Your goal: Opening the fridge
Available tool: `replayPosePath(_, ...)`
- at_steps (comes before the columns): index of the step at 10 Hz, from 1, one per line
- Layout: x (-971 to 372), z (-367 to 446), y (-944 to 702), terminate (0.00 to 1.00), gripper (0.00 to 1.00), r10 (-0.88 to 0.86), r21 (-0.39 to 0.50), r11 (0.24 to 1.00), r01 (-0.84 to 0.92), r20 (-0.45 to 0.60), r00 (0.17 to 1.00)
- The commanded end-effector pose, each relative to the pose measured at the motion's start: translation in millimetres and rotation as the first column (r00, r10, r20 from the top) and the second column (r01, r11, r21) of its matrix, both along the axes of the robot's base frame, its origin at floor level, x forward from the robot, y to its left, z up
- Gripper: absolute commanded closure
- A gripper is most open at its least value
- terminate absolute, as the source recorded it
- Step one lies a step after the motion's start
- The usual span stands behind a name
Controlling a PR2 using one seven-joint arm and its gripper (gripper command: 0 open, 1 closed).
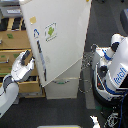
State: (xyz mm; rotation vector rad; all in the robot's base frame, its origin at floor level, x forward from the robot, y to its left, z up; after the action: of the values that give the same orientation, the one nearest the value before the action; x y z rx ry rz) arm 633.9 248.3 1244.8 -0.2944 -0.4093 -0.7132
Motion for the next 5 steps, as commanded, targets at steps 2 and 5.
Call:
replayPosePath(2, 29.8, -166.4, 80.4, 0.0, 0.0, -0.011, 0.269, 0.962, 0.05, -0.146, 0.989)
replayPosePath(5, 209.3, -275.2, 11.4, 0.0, 0.0, 0.168, 0.366, 0.925, -0.103, -0.151, 0.974)
